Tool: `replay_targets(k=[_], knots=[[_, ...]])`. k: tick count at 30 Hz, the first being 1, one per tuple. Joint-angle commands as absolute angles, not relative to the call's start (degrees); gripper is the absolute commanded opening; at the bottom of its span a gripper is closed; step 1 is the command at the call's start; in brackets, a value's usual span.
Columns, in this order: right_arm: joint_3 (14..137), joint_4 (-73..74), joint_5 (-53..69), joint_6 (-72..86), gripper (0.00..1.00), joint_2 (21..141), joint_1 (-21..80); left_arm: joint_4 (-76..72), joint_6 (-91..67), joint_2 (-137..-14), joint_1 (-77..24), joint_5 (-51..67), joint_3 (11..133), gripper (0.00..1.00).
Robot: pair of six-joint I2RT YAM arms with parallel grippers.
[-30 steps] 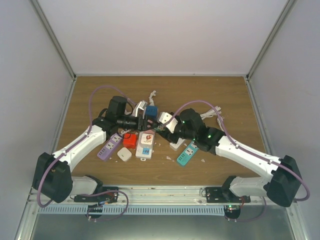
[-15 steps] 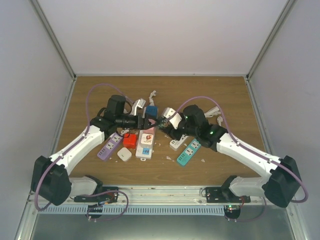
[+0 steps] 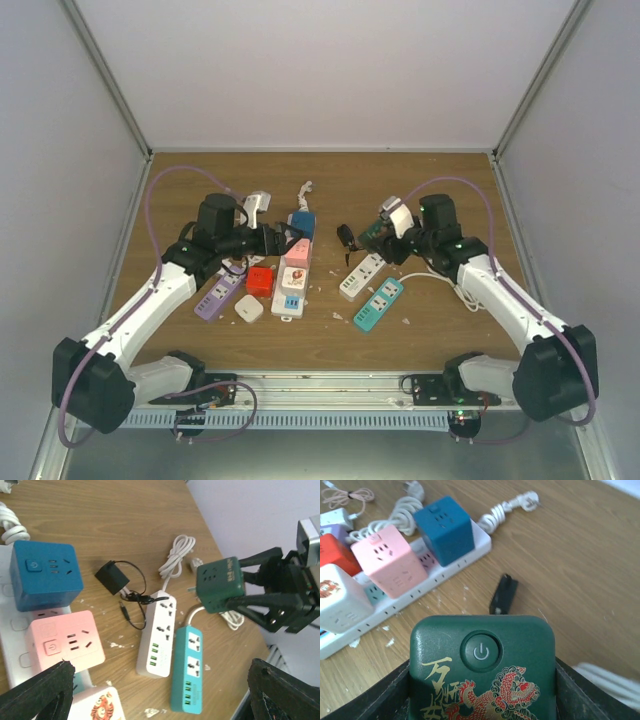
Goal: Insert the plug
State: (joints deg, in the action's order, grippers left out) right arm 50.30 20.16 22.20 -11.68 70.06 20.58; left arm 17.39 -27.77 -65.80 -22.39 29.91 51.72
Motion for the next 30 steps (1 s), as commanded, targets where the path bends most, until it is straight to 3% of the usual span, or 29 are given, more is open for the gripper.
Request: replay_targets(k=[1, 5, 11, 30], knots=[[49.1, 24.1, 30.5, -11.8, 0.23, 69.2, 14.3, 14.2, -23.4, -64.3, -22.2, 27.6, 49.5, 0.94], [48.6, 29.1, 37.2, -15.4, 0.24, 70.3, 7.4, 12.4, -22.2, -63.3, -22.4, 26.1, 47.8, 0.94], [52.0, 31.3, 42.9, -17.2, 0.21, 76.8, 6.8, 11.6, -21.6, -62.9, -22.6, 24.8, 46.5, 0.94], [56.5, 30.8, 35.6, -22.3, 0.19, 84.9, 6.9, 11.5, -21.0, -63.1, -22.5, 23.1, 46.0, 0.95]])
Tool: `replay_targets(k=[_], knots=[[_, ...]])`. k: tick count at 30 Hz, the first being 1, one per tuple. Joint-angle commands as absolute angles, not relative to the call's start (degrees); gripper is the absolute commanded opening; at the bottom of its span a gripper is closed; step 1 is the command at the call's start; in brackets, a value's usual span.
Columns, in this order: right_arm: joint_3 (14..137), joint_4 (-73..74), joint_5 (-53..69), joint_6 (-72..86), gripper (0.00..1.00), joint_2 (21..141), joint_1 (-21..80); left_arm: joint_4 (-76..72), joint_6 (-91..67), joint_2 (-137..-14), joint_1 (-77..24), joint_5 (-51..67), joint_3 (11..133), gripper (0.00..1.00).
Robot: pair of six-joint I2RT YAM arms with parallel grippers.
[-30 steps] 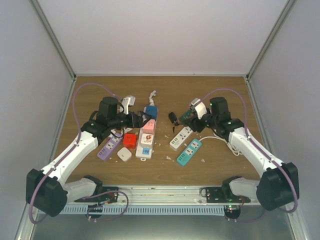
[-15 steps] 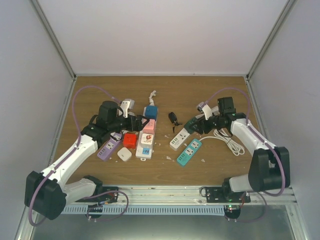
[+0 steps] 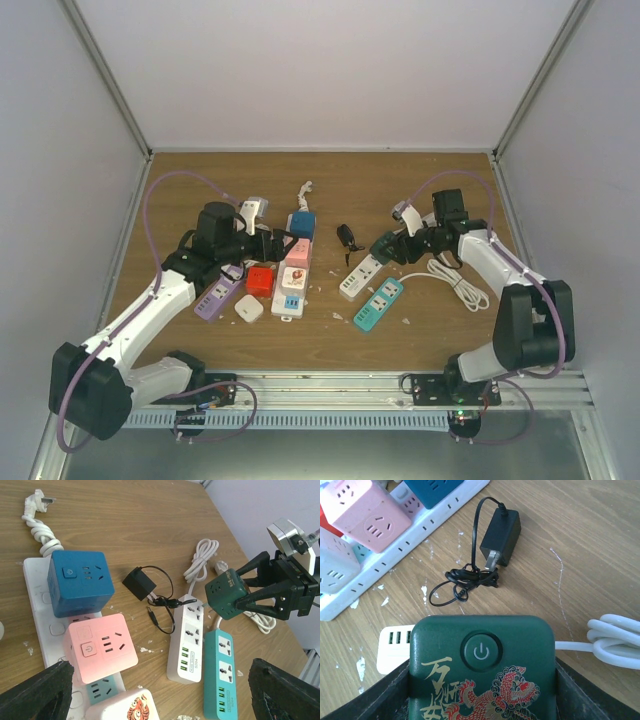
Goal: Insert the plug
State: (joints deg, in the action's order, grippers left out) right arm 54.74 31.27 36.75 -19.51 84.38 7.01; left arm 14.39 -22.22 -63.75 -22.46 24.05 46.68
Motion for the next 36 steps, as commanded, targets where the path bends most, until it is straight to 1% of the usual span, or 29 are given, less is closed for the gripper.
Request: replay_targets(k=[1, 7, 14, 36], knots=[[56.6, 30.6, 35.5, -22.5, 0.19, 85.0, 6.9, 11.4, -21.0, -63.2, -22.5, 23.2, 46.0, 0.95], [56.5, 30.3, 35.6, -23.7, 0.19, 86.7, 7.7, 11.3, -21.0, -63.3, -22.5, 23.3, 45.9, 0.95], [56.4, 30.2, 32.8, -24.2, 0.19, 88.9, 9.0, 11.2, -21.0, -63.3, -22.4, 23.3, 45.8, 0.95], [53.4, 30.5, 23.7, -23.9, 0.22, 88.8, 11.8, 11.3, -21.3, -63.4, -22.2, 22.6, 45.4, 0.96]])
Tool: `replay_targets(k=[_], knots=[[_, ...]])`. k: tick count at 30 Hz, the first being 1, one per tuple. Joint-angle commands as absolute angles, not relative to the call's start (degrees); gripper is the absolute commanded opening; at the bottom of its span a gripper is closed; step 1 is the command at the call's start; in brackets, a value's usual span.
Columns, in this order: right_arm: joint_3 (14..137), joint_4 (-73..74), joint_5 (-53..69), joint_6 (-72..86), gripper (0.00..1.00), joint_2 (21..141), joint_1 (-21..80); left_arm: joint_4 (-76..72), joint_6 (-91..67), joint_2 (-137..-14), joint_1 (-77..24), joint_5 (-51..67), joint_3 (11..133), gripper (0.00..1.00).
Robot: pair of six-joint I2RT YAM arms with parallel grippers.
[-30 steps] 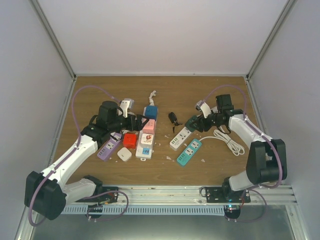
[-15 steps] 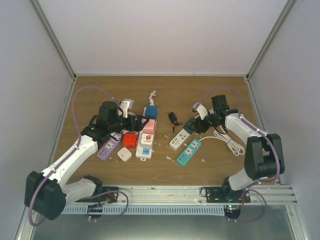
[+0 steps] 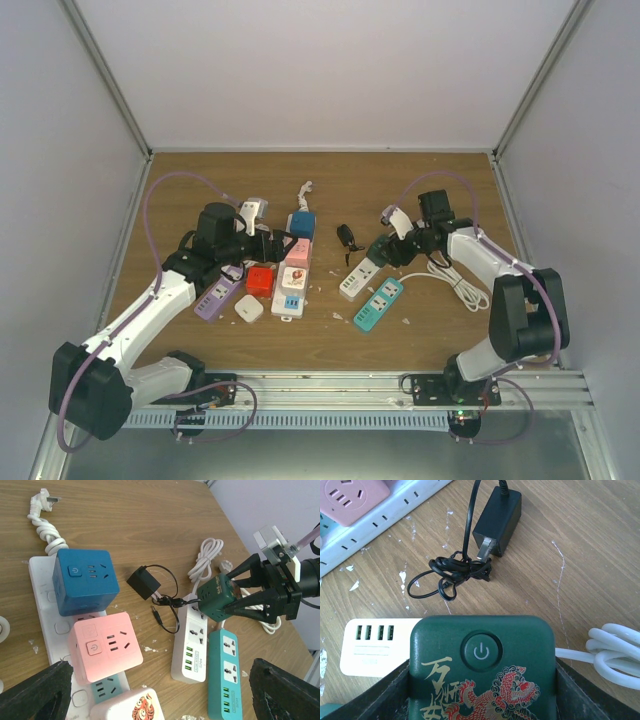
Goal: Insert the plug
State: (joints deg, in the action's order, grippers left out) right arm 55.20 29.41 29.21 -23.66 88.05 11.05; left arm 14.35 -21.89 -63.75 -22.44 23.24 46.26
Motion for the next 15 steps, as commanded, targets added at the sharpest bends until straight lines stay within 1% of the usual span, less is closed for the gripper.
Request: replay_targets(k=[1, 9, 15], knots=[[53.3, 30.6, 23.5, -23.9, 0.23, 88.9, 12.0, 11.3, -21.3, -63.4, -22.2, 22.6, 45.4, 0.96], [53.5, 33.9, 22.9, -24.8, 0.24, 89.4, 13.0, 11.6, -21.2, -63.7, -22.1, 22.5, 45.4, 0.96], [54.1, 34.6, 21.0, -22.1, 0.25, 90.7, 13.1, 11.7, -21.1, -63.9, -22.1, 22.5, 45.5, 0.96]])
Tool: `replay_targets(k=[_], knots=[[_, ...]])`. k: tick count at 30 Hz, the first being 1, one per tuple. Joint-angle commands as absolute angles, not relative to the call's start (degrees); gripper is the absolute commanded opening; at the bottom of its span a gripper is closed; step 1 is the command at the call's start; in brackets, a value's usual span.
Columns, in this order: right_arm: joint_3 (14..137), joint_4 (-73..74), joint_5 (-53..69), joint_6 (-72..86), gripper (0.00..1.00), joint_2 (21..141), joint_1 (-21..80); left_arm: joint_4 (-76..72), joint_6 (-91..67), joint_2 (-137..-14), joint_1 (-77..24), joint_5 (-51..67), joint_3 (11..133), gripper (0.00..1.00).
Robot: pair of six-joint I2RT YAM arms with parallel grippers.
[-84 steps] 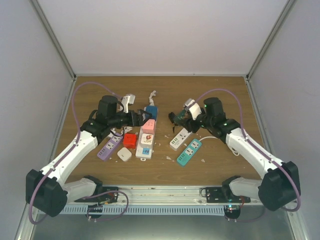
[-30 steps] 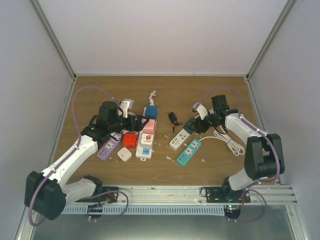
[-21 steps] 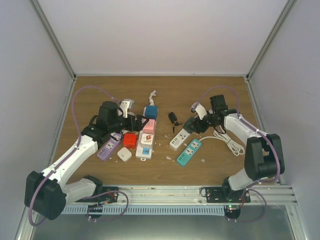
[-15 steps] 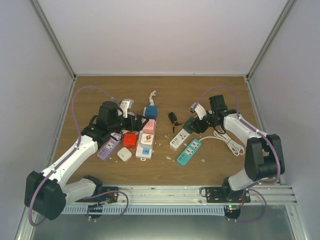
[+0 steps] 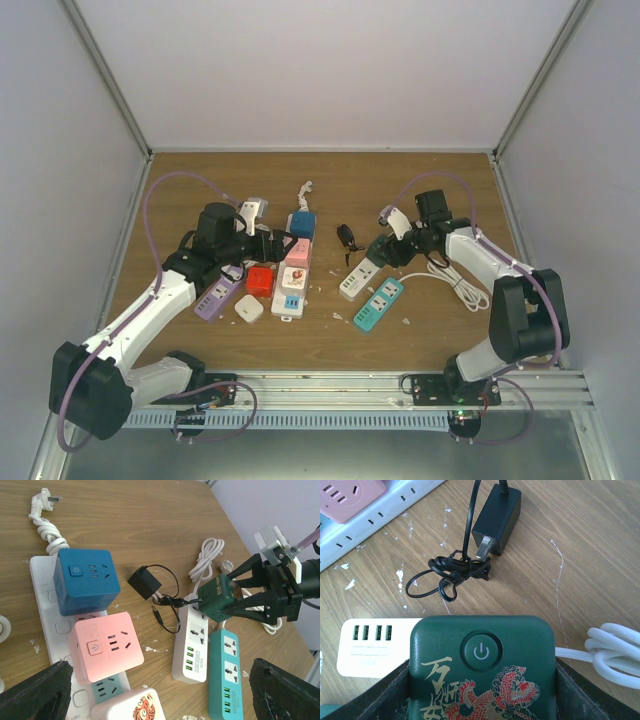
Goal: Insert the plug
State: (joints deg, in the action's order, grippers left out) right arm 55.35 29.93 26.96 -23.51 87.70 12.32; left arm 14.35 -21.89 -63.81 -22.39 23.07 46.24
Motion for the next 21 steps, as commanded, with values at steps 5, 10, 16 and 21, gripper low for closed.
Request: replay_targets(k=[5, 10, 16, 21], knots=[[53.9, 34.7, 18.5, -20.1, 0.26, 92.0, 13.7, 11.9, -20.9, -63.9, -22.0, 22.3, 45.6, 0.96], [55.2, 36.8, 19.0, -19.9, 0.26, 92.1, 14.1, 12.0, -20.9, -64.0, -22.0, 22.3, 45.6, 0.96], [56.0, 38.4, 19.3, -22.4, 0.25, 91.0, 14.1, 12.1, -20.8, -64.1, -21.9, 22.4, 45.7, 0.96], [53.8, 36.8, 17.7, -24.1, 0.28, 89.4, 14.1, 12.2, -20.8, -64.2, -21.9, 22.3, 45.7, 0.96]])
